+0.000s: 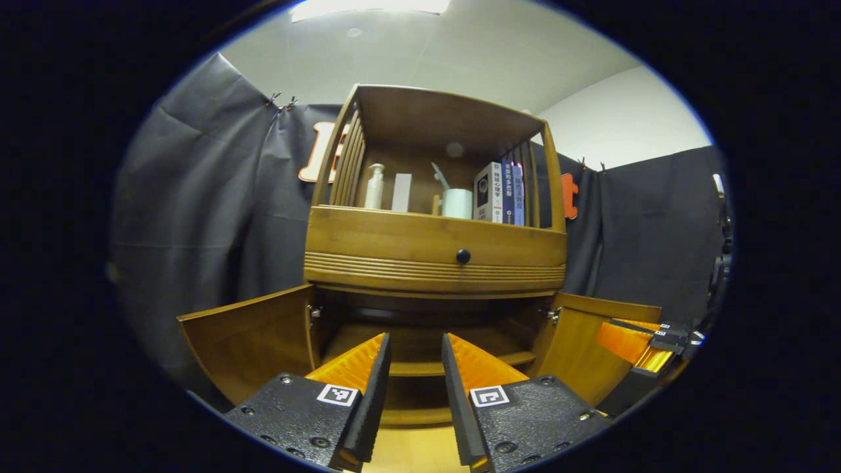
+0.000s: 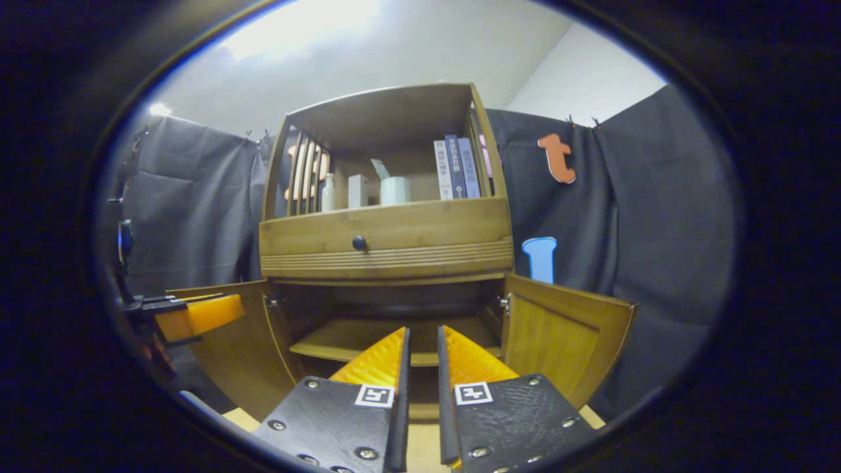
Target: Open the right door of the double-door shoe cabinet with the right hand, and open the left door with the left hand.
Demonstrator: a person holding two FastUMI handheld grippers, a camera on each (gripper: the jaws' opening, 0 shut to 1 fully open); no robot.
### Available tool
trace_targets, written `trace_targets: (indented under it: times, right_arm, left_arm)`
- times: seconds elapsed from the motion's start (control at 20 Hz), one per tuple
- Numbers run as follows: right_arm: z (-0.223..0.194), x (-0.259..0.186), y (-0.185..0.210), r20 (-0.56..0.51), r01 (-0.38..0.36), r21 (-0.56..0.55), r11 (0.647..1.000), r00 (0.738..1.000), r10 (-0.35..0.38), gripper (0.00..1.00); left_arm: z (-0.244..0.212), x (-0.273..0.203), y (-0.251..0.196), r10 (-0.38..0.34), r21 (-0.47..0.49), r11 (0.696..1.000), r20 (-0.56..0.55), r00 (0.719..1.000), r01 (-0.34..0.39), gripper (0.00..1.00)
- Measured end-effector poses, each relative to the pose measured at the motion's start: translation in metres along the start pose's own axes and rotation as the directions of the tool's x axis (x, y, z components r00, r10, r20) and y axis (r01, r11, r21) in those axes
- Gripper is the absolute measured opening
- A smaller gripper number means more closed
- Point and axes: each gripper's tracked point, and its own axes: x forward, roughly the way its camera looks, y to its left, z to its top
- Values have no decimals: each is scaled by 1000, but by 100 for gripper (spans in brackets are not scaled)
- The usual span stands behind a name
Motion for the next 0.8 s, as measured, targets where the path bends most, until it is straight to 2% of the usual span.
trace_targets:
  times: [0.1, 0.3, 0.4, 0.5, 0.55, 0.65, 0.7, 0.8]
  right_arm:
    - [15, -5, 6, 30, -4, -4, 1000, 1000, 4, 19]
    - [29, -10, 11, 61, 7, -9, 1000, 998, -7, 19]
    - [31, -12, 11, 67, 17, -7, 1000, 998, -16, 21]
    - [30, -13, 11, 65, 24, 3, 1000, 998, -24, 23]
    - [29, -13, 10, 65, 27, 11, 1000, 997, -28, 23]
    - [29, -13, 10, 63, 27, 32, 999, 998, -29, 22]
    - [30, -14, 9, 64, 28, 44, 999, 997, -30, 27]
    - [32, -16, 11, 69, 21, 62, 998, 997, -26, 57]
  left_arm:
    - [7, 4, -12, -18, -2, 1000, 11, 1000, 18, 55]
    - [17, 5, -28, -35, 4, 999, 32, 999, 35, 55]
    - [17, 6, -31, -40, 23, 999, 37, 999, 39, 48]
    - [18, 6, -32, -37, 37, 999, 40, 998, 36, 51]
    - [18, 4, -34, -42, 35, 999, 41, 998, 40, 54]
    - [21, 2, -39, -51, 24, 998, 53, 997, 49, 71]
    - [22, 1, -40, -53, 22, 998, 57, 997, 51, 79]
    - [25, -1, -35, -37, 27, 999, 63, 997, 35, 95]
